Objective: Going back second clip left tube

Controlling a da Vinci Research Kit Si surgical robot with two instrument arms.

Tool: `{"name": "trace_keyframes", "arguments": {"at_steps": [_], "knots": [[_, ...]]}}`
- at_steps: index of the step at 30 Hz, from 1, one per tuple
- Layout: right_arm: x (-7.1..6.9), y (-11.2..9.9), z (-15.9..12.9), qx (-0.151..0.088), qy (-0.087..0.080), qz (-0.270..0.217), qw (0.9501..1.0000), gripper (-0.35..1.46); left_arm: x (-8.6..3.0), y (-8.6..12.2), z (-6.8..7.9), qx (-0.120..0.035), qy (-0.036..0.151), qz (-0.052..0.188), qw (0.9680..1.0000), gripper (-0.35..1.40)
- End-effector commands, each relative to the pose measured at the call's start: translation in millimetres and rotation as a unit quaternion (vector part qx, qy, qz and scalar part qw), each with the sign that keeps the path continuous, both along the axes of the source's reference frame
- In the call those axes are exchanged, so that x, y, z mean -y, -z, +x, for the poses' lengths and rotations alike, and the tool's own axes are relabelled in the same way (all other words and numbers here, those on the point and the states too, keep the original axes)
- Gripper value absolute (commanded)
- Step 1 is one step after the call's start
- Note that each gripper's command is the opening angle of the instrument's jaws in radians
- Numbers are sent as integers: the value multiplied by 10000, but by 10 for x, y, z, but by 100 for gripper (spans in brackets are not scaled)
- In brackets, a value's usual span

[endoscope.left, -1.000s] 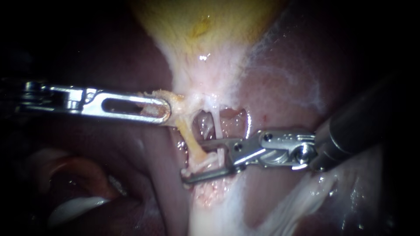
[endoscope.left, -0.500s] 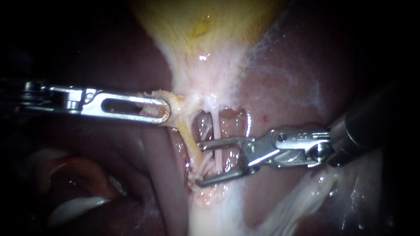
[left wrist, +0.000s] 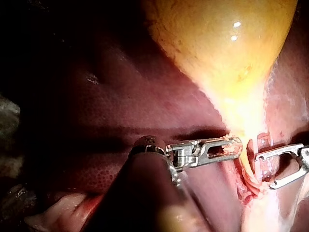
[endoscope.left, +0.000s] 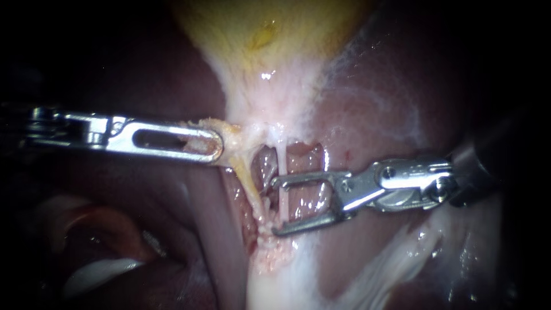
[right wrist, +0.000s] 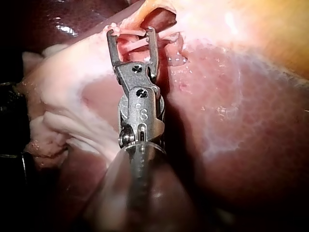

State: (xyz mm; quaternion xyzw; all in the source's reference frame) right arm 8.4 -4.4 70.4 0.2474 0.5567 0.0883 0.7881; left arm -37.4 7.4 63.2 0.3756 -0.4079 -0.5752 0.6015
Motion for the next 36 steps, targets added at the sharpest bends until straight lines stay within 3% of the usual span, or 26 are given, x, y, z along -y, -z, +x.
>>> {"name": "trace_keyframes", "arguments": {"at_steps": [1,14,36], "knots": [[-1,1,-1,-6,6,-18,10000,50,0,0,0,0,0,0,10000,-35],[-13,24,-28,-66,-11,-194,9998,50,1,-2,0,0,-1,-4,10000,-35],[-9,27,-26,-80,6,-253,9996,50,1,-2,0,0,-2,-6,10000,-35]]}}
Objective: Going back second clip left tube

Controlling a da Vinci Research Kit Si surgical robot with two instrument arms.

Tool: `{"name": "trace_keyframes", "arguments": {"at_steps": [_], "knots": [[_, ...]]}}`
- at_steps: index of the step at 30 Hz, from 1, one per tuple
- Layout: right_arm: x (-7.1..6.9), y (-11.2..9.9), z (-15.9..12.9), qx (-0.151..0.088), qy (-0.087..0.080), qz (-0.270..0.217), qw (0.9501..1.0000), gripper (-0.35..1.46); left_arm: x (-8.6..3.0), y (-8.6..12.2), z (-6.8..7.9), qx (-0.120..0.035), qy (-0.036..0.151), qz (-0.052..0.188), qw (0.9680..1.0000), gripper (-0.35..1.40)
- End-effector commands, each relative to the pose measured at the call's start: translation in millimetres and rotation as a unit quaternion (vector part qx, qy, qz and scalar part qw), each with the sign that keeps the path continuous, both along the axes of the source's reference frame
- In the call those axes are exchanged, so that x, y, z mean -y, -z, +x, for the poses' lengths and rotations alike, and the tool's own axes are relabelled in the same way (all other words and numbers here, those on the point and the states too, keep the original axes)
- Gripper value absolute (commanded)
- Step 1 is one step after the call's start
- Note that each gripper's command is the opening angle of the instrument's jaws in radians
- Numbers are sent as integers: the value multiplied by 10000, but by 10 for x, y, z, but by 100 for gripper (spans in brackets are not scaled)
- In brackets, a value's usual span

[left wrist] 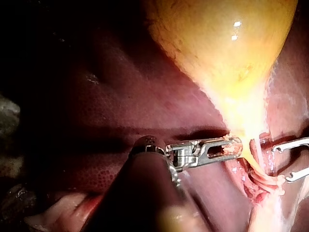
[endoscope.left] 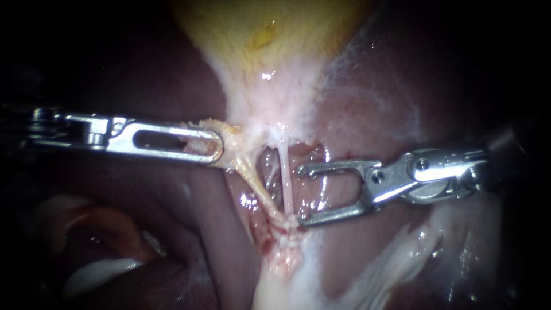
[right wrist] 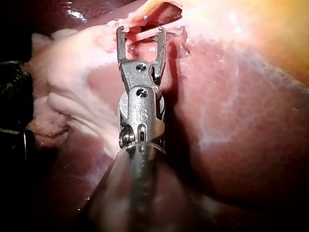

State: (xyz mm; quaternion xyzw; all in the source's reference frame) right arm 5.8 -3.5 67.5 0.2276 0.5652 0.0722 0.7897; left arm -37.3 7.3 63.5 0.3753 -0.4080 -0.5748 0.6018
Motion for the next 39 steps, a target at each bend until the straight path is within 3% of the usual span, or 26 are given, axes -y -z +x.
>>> {"name": "trace_keyframes", "arguments": {"at_steps": [1,12,17,31,39], "knots": [[2,-2,3,12,-8,-6,10000,50,0,0,0,0,1,0,10000,-35],[26,-23,44,-58,111,-31,9999,50,0,0,-1,0,2,-1,10000,-35],[31,-28,56,-70,137,-39,9999,50,0,0,-1,-1,2,-2,10000,-35],[32,-26,59,-131,148,-17,9998,50,-1,-2,0,0,1,-3,10000,-35],[18,-10,31,-164,128,-83,9997,50,0,-2,1,1,-1,-3,10000,-35]]}}
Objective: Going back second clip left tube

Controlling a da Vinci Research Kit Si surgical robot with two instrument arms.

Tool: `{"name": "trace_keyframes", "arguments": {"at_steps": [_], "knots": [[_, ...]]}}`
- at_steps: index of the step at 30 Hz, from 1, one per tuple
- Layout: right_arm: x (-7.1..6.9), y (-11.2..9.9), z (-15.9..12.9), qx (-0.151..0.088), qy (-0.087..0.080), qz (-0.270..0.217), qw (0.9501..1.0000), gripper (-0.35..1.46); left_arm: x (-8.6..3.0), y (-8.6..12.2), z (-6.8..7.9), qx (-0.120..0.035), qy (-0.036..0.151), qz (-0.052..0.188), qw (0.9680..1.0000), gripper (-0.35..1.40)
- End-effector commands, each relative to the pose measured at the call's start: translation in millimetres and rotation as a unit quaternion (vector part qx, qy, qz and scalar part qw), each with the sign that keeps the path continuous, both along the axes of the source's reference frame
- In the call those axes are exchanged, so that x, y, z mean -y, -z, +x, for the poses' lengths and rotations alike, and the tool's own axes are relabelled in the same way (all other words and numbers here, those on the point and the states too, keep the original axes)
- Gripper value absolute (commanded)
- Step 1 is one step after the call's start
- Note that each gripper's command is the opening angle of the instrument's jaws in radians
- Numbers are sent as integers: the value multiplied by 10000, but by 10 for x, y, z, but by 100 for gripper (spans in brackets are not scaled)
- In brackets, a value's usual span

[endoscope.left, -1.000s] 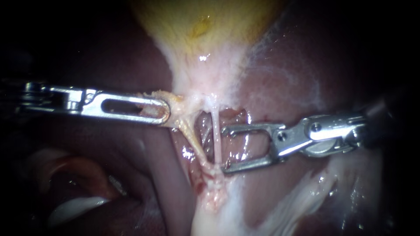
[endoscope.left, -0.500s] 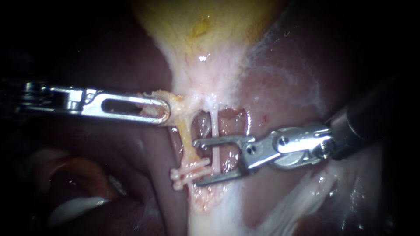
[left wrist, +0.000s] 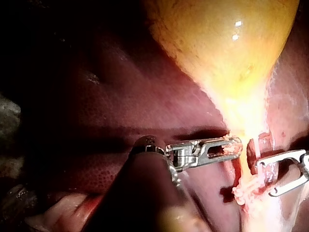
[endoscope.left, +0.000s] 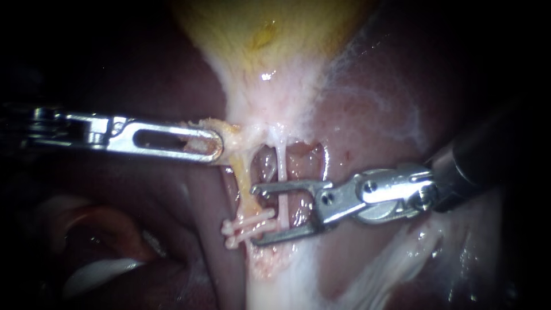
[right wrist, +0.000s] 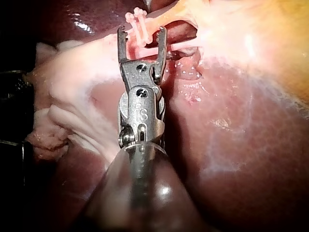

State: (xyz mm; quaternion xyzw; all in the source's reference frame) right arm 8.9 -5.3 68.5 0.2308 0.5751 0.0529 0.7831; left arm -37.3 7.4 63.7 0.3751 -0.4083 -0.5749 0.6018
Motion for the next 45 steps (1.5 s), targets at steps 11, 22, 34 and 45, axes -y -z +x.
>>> {"name": "trace_keyframes", "arguments": {"at_steps": [11,22,34,45], "knots": [[-33,37,-52,-38,-122,-184,9998,50,0,0,0,1,-3,0,10000,-35],[-49,56,-79,-14,-218,-272,9994,50,0,0,0,0,-3,0,10000,-35],[-48,58,-83,-22,-205,-271,9994,50,-1,-7,-4,-7,6,-11,10000,-35],[-48,59,-88,-37,-208,-265,9994,50,-3,-36,-22,-42,46,-69,10000,-35]]}}
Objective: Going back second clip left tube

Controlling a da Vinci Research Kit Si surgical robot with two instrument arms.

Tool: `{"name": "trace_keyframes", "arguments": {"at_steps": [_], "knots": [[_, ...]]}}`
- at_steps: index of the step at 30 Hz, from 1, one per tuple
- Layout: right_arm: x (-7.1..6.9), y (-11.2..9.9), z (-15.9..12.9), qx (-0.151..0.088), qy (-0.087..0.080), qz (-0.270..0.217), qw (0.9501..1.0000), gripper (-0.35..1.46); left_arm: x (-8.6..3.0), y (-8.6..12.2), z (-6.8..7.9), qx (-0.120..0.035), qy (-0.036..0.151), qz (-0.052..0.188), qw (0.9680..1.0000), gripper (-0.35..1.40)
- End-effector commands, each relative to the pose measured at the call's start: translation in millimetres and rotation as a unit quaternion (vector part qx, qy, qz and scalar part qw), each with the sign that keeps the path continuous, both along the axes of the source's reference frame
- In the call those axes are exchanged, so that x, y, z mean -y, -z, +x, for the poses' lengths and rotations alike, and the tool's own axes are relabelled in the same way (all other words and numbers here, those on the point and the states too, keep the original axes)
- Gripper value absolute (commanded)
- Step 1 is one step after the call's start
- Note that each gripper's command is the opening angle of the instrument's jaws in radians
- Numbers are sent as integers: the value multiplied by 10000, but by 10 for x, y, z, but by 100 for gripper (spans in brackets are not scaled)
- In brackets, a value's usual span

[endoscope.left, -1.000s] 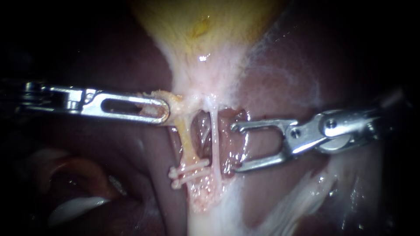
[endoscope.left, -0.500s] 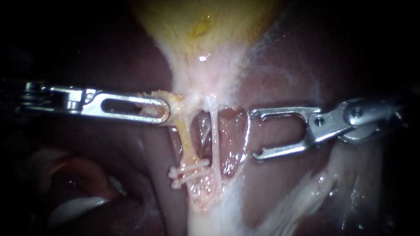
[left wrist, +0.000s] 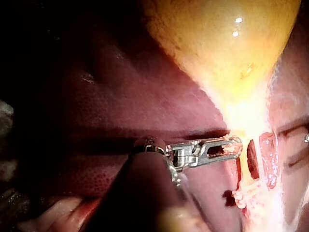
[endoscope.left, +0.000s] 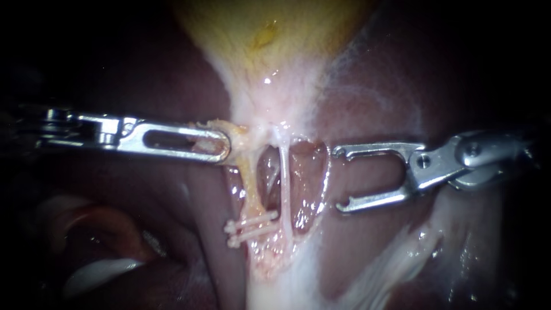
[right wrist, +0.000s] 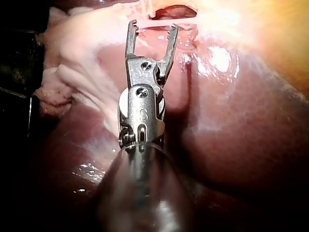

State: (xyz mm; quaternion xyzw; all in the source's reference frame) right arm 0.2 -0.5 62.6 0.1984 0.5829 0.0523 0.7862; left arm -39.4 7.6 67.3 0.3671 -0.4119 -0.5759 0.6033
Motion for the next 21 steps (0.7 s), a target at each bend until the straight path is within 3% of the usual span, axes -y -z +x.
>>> {"name": "trace_keyframes", "arguments": {"at_steps": [1,10,21], "knots": [[0,0,0,-11,-9,3,10000,50,0,-2,-2,-15,-12,4,10000,-35],[0,0,0,-10,-11,4,10000,50,0,-16,-19,-16,-79,13,10000,-35],[0,1,0,-9,-12,5,10000,50,0,-18,-19,-28,-87,13,10000,-35]]}}
